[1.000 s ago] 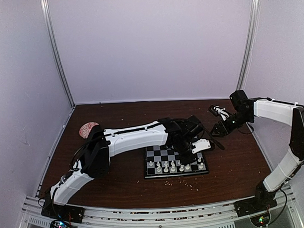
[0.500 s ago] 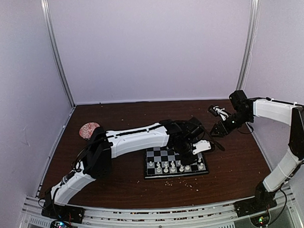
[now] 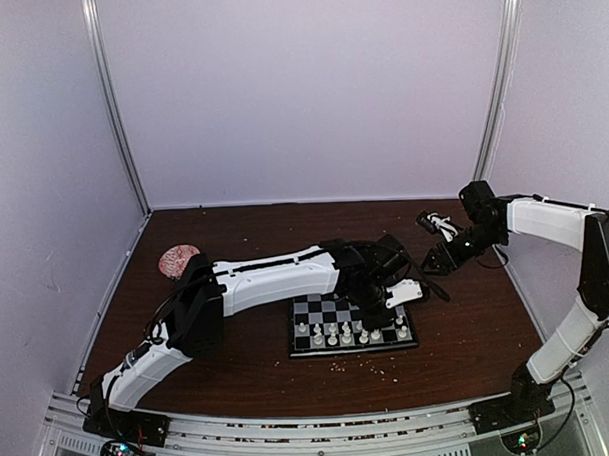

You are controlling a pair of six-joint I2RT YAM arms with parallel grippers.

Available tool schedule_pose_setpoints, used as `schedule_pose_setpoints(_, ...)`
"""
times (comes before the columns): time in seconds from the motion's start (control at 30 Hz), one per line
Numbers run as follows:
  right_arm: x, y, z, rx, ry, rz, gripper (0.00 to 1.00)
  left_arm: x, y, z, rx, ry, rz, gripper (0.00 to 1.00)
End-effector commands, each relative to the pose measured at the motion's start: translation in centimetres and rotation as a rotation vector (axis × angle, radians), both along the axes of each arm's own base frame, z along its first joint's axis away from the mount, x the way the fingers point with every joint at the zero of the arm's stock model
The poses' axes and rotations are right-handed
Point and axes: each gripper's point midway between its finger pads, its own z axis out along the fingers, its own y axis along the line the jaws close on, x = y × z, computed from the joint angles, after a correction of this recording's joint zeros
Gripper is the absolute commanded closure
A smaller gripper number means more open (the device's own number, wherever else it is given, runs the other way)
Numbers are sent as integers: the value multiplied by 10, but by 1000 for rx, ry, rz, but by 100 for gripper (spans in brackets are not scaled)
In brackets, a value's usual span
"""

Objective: Set up the chess pieces on the board
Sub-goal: Place the pawn at g2.

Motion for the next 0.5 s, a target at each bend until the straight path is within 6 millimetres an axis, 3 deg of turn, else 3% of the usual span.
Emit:
schedule_pose_setpoints(0.0,7,1,9,16,-23,6,52,9,-9,34,-90,-53,21,76)
schedule_pose_setpoints(0.23,6,1,11,20,-25,6,52,11,-16,69,-178,-71,46,75)
schedule_pose_setpoints(0.47,5,3,13,33,-24,11,52,27,-7,136,-302,-121,119,74)
